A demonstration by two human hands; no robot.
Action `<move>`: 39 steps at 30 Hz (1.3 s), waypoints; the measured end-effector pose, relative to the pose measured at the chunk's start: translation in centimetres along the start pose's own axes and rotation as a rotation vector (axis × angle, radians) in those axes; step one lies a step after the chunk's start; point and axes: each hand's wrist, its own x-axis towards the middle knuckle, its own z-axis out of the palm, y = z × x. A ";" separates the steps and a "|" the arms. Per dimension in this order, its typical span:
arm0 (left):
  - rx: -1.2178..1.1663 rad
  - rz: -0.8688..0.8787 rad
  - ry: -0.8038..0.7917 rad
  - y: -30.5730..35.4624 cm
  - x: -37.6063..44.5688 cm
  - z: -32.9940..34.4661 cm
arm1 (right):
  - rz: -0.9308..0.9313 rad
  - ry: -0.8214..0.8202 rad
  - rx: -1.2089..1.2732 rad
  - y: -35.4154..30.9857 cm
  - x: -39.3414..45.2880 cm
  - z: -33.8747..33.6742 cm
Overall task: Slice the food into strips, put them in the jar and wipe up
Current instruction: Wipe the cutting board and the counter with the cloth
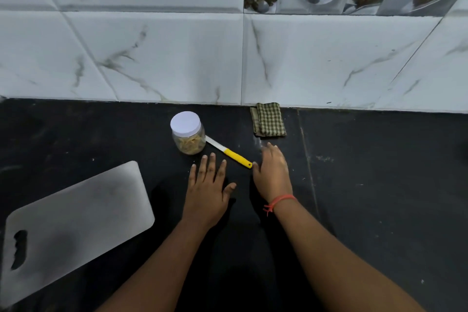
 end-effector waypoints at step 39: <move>-0.601 -0.973 0.282 -31.4 -20.2 -5.7 | -0.006 -0.237 -0.069 -27.2 -9.6 13.9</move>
